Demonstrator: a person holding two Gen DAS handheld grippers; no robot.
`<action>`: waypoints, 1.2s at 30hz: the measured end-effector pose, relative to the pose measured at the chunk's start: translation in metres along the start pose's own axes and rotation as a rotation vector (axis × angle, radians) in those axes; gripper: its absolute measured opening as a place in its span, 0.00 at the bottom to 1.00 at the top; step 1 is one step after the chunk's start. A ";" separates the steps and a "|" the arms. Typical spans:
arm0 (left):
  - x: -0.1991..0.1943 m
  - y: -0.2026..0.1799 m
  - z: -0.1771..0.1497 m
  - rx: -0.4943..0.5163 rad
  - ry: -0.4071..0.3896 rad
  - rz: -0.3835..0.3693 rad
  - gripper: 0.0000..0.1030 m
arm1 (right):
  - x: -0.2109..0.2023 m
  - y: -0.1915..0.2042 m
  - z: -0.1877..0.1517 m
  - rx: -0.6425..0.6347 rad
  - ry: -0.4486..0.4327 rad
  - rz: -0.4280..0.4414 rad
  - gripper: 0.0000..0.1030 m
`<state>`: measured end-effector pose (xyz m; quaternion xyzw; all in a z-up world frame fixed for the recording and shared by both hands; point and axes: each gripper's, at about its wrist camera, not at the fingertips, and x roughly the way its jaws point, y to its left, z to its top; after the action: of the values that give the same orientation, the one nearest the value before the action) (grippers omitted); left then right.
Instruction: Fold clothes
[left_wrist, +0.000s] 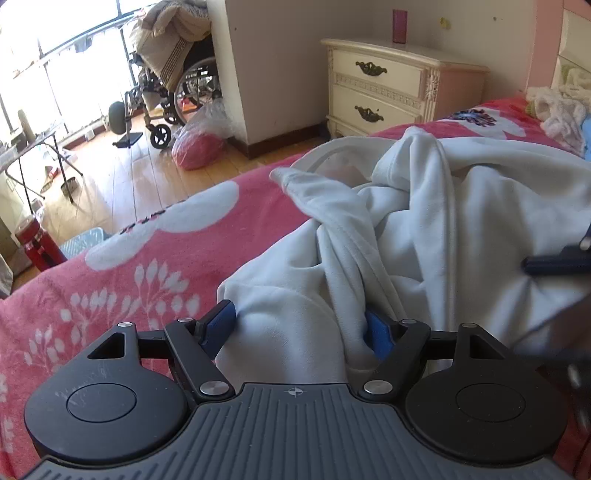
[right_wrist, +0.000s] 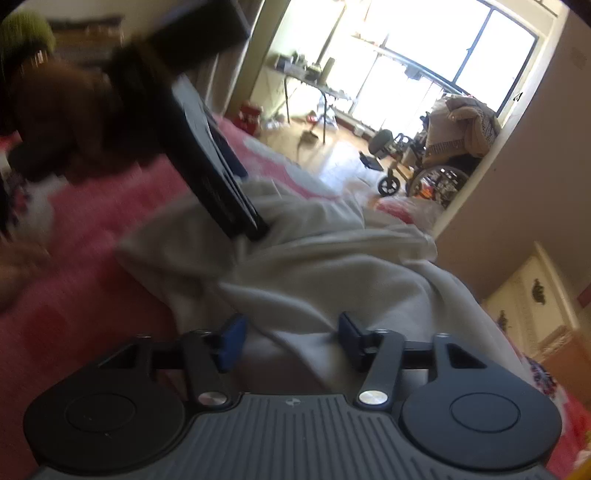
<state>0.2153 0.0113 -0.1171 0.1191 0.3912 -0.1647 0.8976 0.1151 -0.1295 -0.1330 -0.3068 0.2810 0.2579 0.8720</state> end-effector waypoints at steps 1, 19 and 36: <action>0.001 0.001 0.000 0.001 0.002 0.002 0.73 | 0.002 -0.001 -0.001 0.002 0.006 -0.014 0.24; -0.005 0.018 0.004 -0.058 -0.034 -0.046 0.75 | -0.065 -0.147 -0.002 0.276 -0.055 -0.429 0.01; -0.013 0.035 0.022 -0.066 -0.099 0.003 0.78 | -0.017 -0.230 -0.089 0.640 0.138 -0.560 0.01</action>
<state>0.2347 0.0387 -0.0898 0.0819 0.3512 -0.1562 0.9195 0.2168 -0.3509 -0.0910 -0.1016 0.3104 -0.1099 0.9387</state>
